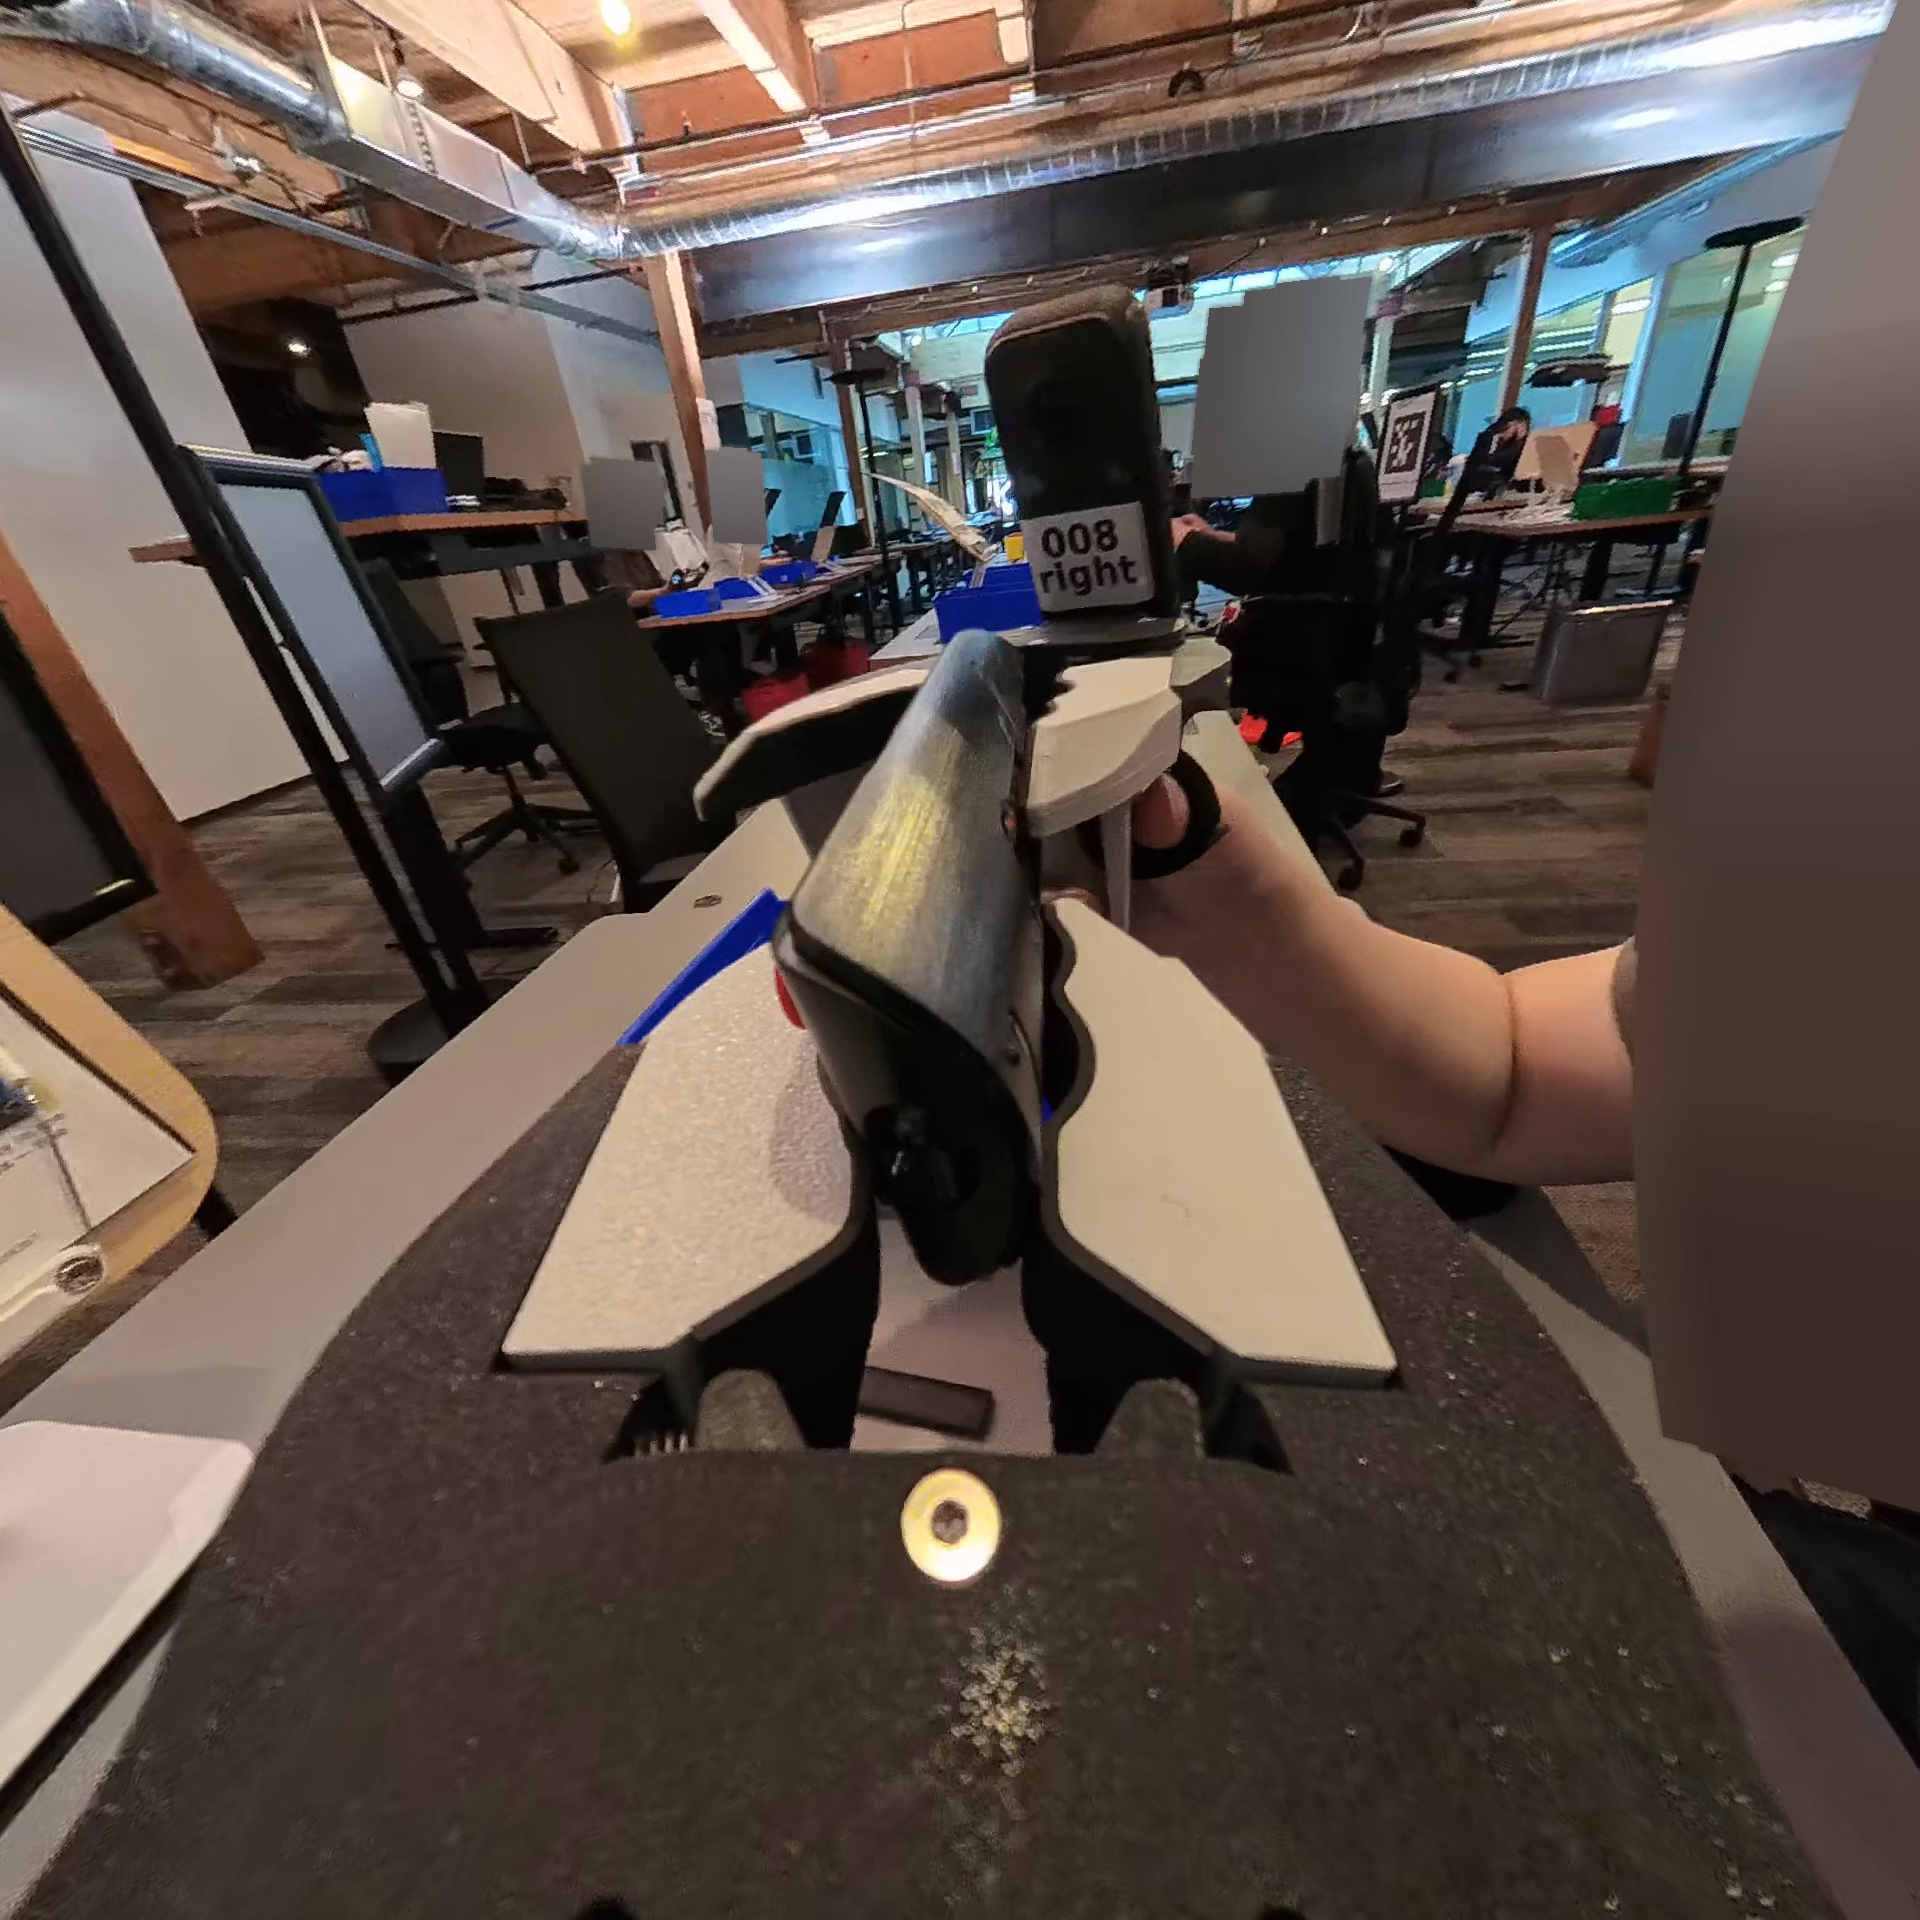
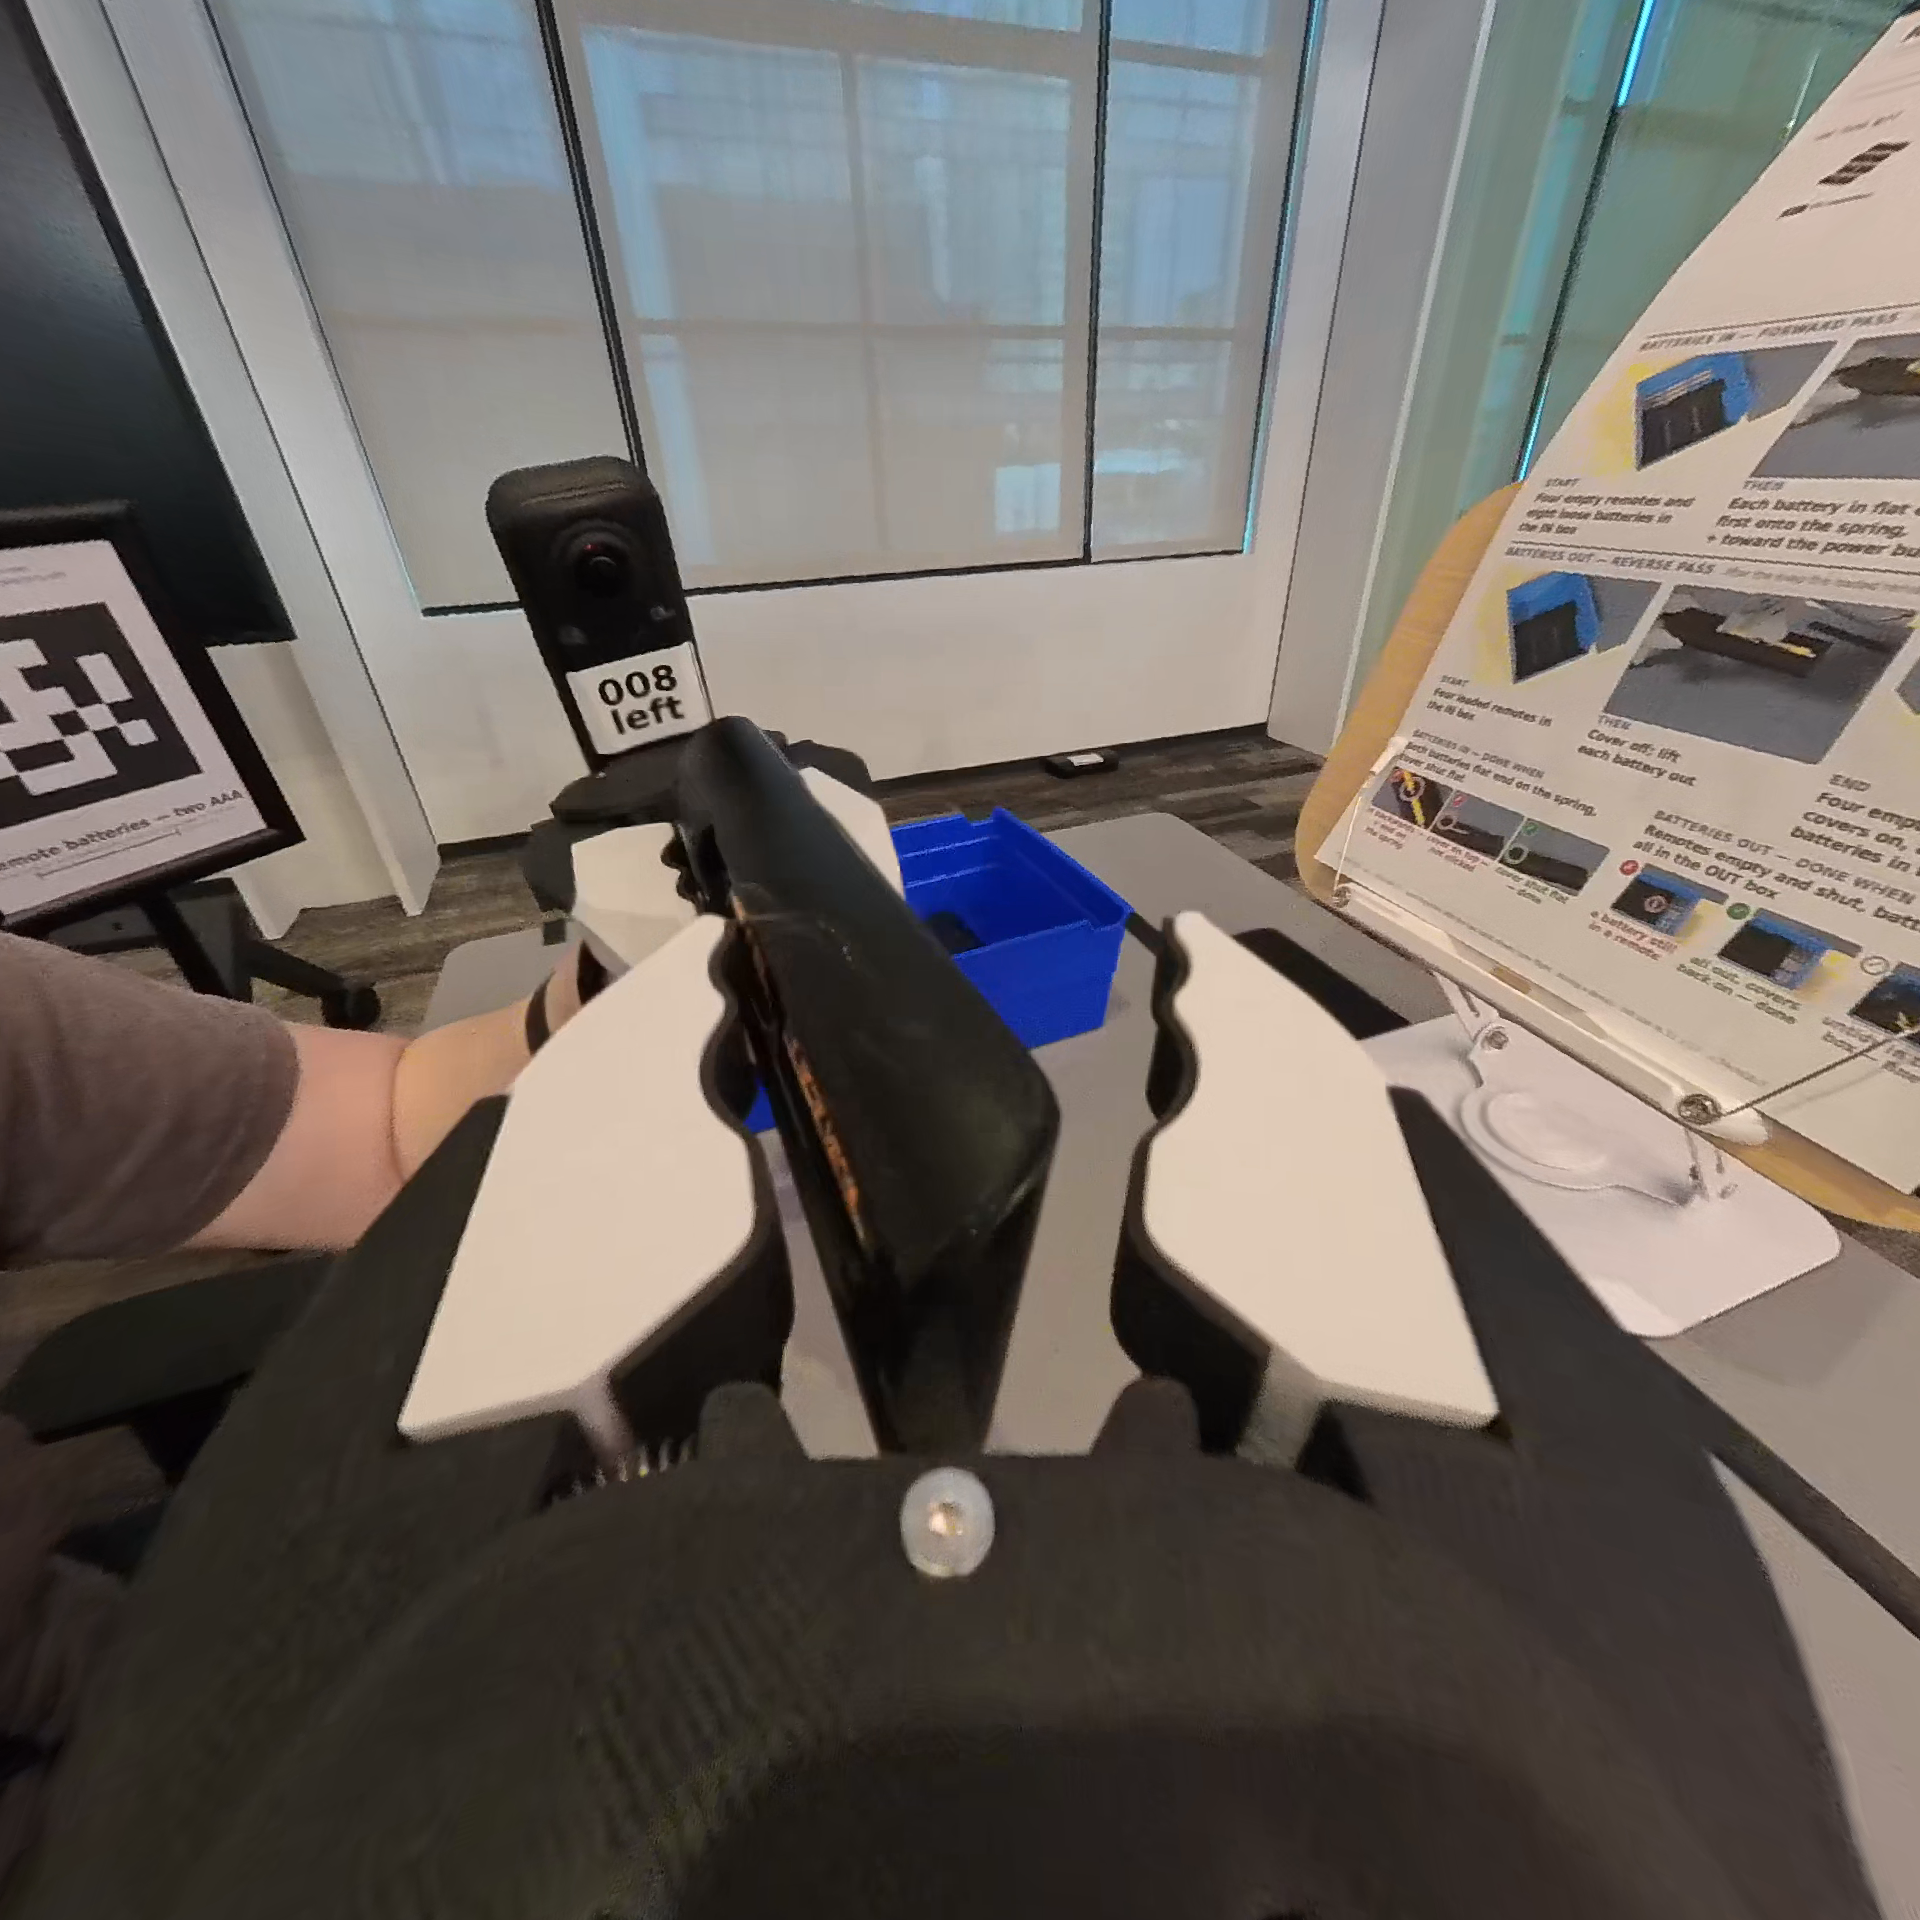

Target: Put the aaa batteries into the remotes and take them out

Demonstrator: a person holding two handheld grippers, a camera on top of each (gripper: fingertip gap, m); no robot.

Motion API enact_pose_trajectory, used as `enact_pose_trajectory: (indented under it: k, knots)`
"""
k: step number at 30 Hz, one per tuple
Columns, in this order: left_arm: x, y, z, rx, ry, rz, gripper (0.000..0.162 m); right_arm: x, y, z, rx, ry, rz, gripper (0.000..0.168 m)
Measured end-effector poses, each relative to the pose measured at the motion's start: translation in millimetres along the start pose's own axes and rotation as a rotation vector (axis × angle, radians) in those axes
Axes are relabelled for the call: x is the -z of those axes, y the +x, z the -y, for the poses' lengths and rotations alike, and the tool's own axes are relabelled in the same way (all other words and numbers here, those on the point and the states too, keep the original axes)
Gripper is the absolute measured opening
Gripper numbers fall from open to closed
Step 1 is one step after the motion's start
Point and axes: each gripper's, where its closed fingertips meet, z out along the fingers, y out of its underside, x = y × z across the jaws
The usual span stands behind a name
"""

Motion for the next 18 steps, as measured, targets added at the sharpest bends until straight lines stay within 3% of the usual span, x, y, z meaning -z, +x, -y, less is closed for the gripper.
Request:
enact_pose_trajectory:
  k: [7,13,18]
  knots:
    - [0.3,-0.4,1.6,-0.014,0.017,0.017,0.029,-5.0,-9.0,-1.0,-0.055,0.033,0.059,0.063]
    - [-2.2,-0.3,8.5,0.048,0.158,0.028,0.029,-6.0,-12.8,12.3,-0.108,0.329,0.126,0.053]
    - [-2.7,-0.9,8.1,0.053,0.160,0.041,0.029,-3.6,-21.3,13.3,-0.122,0.370,0.210,0.037]
